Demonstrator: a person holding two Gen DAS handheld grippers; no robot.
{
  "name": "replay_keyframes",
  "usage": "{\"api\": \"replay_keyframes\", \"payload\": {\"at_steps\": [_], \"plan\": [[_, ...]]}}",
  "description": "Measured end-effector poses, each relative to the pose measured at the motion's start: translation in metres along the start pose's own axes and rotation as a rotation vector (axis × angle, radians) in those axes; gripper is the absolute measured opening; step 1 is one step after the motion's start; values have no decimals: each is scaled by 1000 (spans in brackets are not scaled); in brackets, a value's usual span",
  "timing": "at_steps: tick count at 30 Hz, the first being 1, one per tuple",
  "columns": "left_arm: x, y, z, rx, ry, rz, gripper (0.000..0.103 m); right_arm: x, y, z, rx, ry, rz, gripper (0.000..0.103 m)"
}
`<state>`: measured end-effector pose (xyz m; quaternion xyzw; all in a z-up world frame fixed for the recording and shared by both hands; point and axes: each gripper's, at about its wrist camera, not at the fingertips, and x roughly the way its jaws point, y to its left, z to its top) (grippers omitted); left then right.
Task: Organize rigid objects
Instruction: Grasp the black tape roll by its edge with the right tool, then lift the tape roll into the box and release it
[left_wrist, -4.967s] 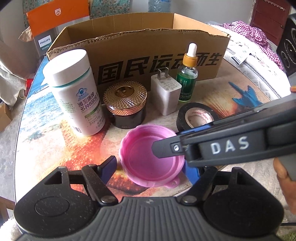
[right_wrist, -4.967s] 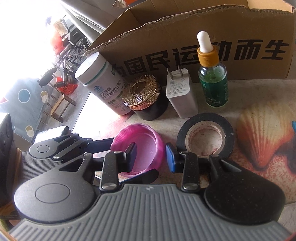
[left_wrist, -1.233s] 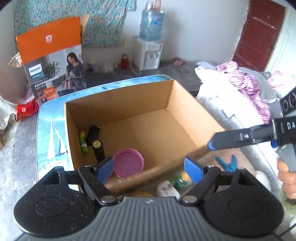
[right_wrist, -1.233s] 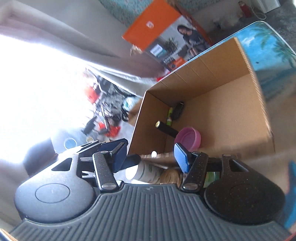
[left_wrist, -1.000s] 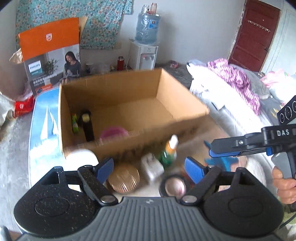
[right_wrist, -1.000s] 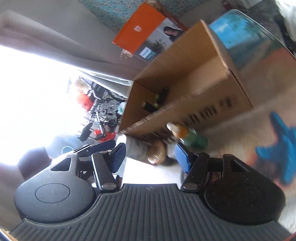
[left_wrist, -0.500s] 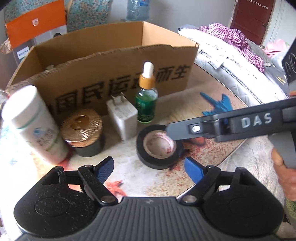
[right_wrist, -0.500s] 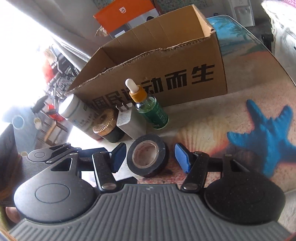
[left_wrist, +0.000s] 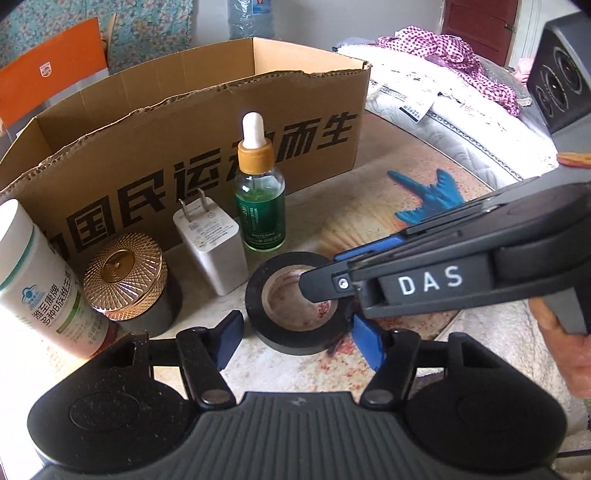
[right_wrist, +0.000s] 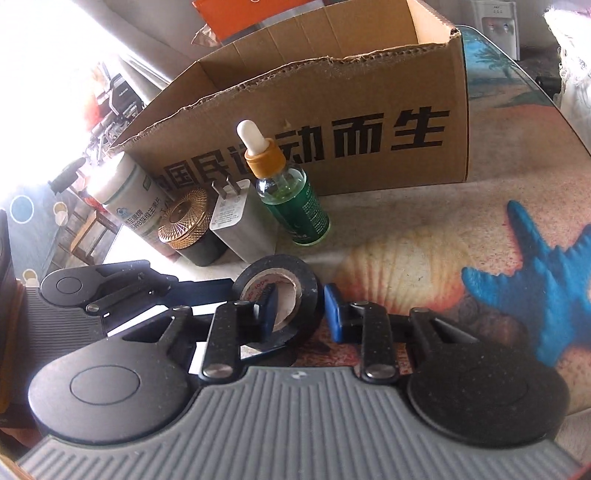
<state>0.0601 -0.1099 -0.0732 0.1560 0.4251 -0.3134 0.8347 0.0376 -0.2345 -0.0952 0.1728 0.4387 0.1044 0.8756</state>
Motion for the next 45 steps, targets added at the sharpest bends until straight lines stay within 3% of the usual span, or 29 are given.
{"api": "replay_keyframes", "payload": {"at_steps": [13, 31, 37, 45], "plan": [[-27, 23, -25, -88, 21, 27, 64, 17, 36, 0, -69, 53, 71, 27], [-16, 20, -27, -43, 2, 68, 76, 26, 52, -1, -130, 75, 54, 27], [-16, 20, -26, -54, -13, 80, 68, 27, 51, -1, -142, 69, 65, 25], [-18, 19, -24, -63, -12, 91, 68, 24, 53, -1, -160, 60, 49, 18]]}}
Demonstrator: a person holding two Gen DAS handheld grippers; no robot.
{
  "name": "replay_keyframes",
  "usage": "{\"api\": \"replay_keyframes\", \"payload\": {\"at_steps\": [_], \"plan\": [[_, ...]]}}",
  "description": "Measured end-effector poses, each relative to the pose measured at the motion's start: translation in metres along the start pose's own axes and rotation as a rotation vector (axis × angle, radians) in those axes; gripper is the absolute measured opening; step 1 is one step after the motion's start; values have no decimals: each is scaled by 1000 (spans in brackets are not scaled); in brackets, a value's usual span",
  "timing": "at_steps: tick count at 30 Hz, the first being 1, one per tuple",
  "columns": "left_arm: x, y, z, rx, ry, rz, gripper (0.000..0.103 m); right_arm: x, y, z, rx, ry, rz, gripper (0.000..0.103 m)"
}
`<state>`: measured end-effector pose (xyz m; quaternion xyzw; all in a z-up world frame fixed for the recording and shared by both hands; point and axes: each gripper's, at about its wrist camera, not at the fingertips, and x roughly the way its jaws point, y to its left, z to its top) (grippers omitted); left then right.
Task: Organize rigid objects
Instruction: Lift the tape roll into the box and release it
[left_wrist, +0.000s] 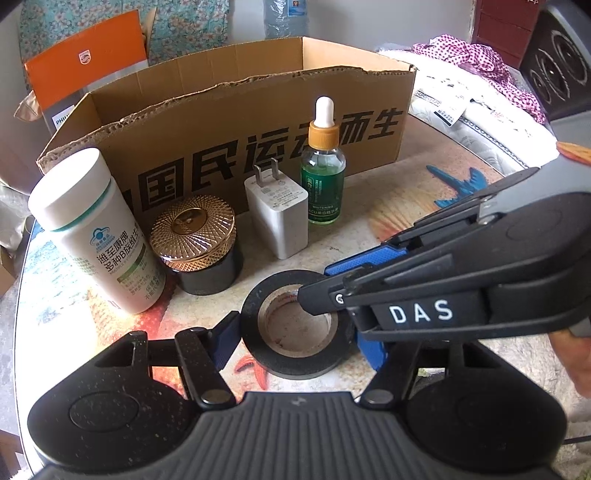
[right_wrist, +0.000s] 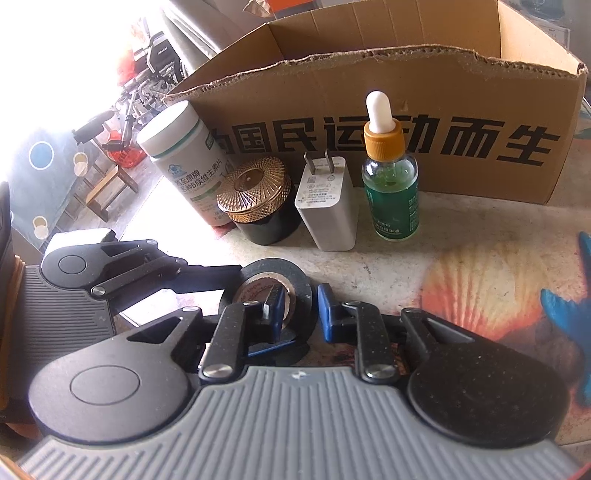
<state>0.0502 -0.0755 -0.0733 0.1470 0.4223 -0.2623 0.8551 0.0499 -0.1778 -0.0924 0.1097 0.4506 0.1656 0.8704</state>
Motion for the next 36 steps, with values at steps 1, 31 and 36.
{"api": "replay_keyframes", "payload": {"at_steps": [1, 31, 36], "plan": [[-1, 1, 1, -3, -1, -1, 68, -1, 1, 0, -3, -3, -2, 18], [-72, -6, 25, 1, -189, 73, 68, -71, 36, 19, -123, -179, -42, 18], [-99, 2, 52, 8, -283, 114, 68, -102, 53, 49, -192, -271, -41, 18]]}}
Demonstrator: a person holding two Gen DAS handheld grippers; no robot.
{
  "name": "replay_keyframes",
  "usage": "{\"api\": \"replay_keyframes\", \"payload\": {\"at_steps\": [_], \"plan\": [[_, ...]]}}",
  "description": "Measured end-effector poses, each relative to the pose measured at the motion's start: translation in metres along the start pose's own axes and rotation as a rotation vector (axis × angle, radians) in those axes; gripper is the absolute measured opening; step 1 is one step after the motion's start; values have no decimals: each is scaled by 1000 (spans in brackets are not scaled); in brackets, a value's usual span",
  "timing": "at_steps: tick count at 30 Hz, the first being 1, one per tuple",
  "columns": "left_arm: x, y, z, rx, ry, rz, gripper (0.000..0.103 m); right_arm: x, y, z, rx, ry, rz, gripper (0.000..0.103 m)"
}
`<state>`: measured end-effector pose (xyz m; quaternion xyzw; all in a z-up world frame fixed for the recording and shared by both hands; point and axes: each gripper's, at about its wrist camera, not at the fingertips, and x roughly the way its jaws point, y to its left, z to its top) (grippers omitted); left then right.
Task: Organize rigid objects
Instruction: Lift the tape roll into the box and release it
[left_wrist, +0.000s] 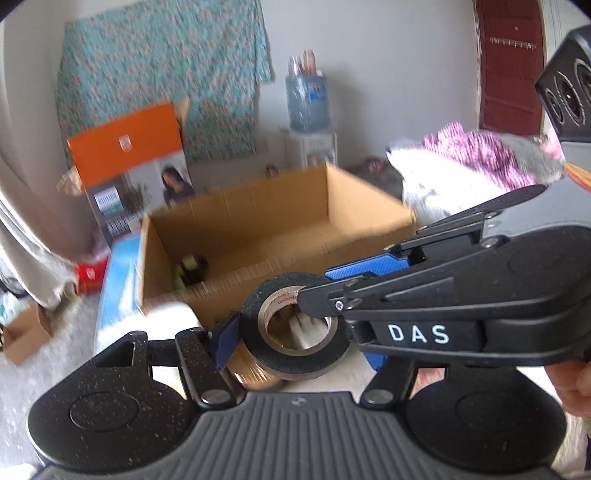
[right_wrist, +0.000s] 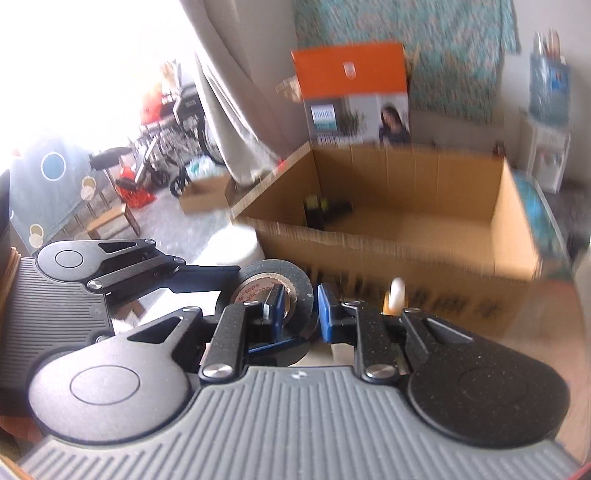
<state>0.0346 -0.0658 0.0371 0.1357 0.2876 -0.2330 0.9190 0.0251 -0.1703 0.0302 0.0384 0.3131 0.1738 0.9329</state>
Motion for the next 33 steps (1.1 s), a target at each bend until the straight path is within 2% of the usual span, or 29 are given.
{"api": "replay_keyframes", "payload": {"at_steps": [6, 11, 15, 19, 26, 33], "plan": [[-3, 17, 43, 7, -80, 49, 68, -9, -3, 56, -75, -69, 17, 18], [23, 41, 83, 21, -50, 40, 68, 13, -27, 108, -50, -37, 61, 18], [65, 68, 110, 7, 55, -7, 68, 51, -55, 144, 15, 35, 91, 18], [120, 90, 123, -40, 188, -41, 68, 99, -88, 165, 114, 143, 133, 18], [209, 117, 115, -134, 415, -95, 68, 187, -129, 155, 247, 317, 156, 17], [255, 127, 103, -172, 513, -84, 68, 245, -142, 139, 292, 399, 143, 17]]}}
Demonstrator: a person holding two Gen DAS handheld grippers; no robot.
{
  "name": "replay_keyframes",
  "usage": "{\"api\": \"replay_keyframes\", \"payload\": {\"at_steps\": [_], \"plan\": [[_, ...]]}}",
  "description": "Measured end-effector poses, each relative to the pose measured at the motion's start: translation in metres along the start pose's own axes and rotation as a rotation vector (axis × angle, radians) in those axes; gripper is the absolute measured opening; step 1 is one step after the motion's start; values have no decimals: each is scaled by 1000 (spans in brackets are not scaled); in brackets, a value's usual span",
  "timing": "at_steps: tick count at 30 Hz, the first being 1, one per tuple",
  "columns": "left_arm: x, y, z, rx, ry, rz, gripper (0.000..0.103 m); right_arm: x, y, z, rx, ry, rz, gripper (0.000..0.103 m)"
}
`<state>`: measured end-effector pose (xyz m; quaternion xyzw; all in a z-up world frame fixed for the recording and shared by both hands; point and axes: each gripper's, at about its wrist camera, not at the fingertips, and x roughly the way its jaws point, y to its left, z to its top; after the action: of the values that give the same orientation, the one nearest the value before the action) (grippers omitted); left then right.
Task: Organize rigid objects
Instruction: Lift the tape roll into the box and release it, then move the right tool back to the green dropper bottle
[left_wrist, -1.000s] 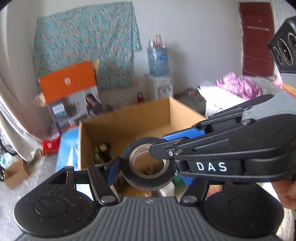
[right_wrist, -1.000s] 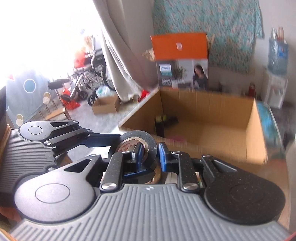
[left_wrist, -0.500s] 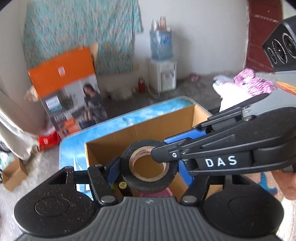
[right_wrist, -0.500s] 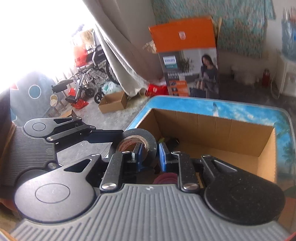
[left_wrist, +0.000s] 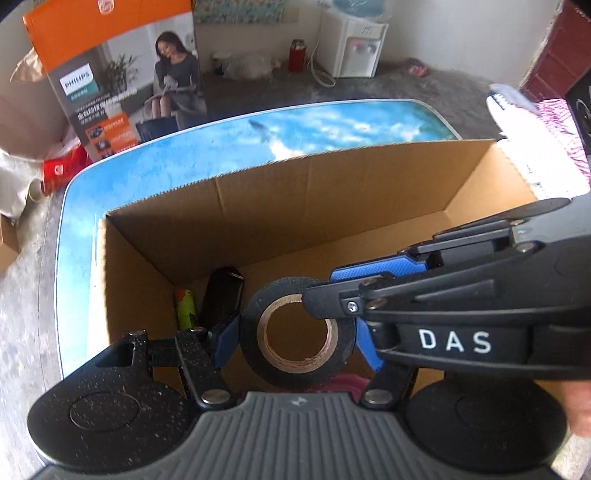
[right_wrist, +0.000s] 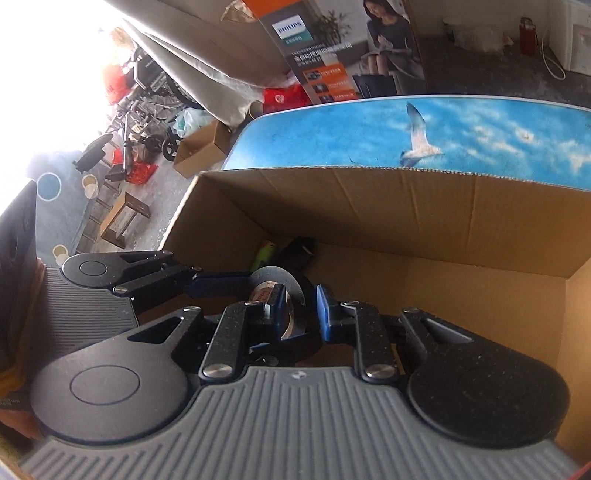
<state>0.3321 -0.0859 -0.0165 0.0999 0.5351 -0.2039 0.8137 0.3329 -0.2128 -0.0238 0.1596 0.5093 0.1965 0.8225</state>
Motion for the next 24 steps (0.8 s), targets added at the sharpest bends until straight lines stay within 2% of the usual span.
{"api": "replay_keyframes", "payload": {"at_steps": [7, 15, 20, 24], "plan": [[17, 4, 7, -21, 53, 10, 68, 34, -19, 12, 40, 34, 8, 17], [11, 0, 8, -32, 35, 18, 68, 48, -37, 15, 104, 50, 8, 19], [-21, -3, 1, -31, -47, 1, 73, 20, -34, 8, 122, -9, 51, 21], [-61, -11, -14, -26, -138, -30, 77, -29, -29, -12, 159, -108, 107, 22]]}}
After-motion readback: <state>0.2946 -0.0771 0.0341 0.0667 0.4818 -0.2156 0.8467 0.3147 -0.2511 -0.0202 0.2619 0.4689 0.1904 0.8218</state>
